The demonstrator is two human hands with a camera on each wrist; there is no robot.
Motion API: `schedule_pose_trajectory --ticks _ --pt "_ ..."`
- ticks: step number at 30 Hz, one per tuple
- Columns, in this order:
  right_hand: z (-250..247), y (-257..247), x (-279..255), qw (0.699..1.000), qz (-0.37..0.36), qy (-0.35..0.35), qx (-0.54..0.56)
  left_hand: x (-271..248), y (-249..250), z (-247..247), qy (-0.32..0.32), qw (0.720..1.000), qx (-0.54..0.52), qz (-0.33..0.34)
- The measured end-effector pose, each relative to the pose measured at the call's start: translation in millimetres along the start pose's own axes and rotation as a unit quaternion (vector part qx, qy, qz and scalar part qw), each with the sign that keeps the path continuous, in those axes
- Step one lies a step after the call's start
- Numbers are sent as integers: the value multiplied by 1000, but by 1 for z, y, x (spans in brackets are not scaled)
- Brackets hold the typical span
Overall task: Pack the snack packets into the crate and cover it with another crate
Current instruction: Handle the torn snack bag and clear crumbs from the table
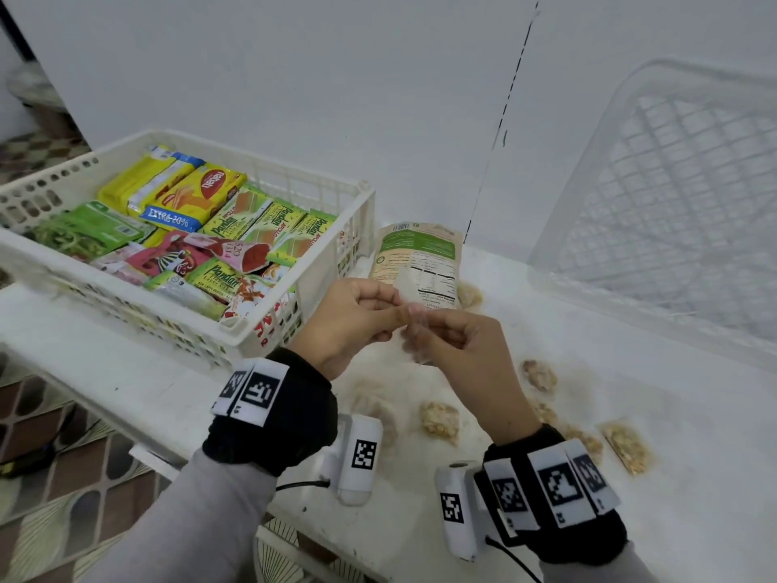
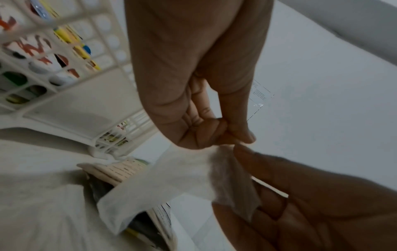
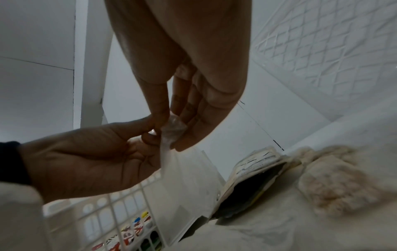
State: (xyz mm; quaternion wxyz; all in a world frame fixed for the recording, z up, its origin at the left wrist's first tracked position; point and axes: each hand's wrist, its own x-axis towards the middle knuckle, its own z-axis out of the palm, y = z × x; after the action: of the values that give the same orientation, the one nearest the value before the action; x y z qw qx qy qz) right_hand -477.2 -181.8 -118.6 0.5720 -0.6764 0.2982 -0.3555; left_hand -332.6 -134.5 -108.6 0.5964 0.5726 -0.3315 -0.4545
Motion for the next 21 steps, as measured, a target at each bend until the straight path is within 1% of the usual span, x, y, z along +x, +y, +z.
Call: schedule_pose_trajectory --ticks 2,4,7,9,11,13,15,16,17,19,20,21 --pt "0 2 0 1000 3 -15 1 -3 -1 -3 9 1000 16 -1" --pt "-4 5 3 1000 8 -10 -3 -6 -3 -5 23 999 35 -2" --pt "-14 8 11 997 44 59 1 -10 -8 -6 66 994 83 -4" --pt "-19 9 15 995 46 82 -23 -12 -11 -4 89 984 152 17" --pt "-18 9 16 995 22 64 -73 -16 -13 2 107 959 250 75" --pt "-15 7 16 992 -2 38 -117 -21 -12 7 110 920 336 169" --pt "-13 5 18 990 -13 13 -137 -24 -11 8 99 882 387 252" --pt "-14 4 19 991 -11 -1 -136 -24 -11 8 91 869 406 269" --pt "-14 3 20 993 1 -15 -117 -23 -12 5 82 860 425 269" --pt "-18 5 24 997 67 -33 -37 -21 -13 1 82 852 459 237" --pt "-20 7 25 994 101 -38 -27 -21 -14 -2 93 851 468 219" --pt "-22 10 26 989 121 -52 -61 -22 -15 -5 105 853 469 203"
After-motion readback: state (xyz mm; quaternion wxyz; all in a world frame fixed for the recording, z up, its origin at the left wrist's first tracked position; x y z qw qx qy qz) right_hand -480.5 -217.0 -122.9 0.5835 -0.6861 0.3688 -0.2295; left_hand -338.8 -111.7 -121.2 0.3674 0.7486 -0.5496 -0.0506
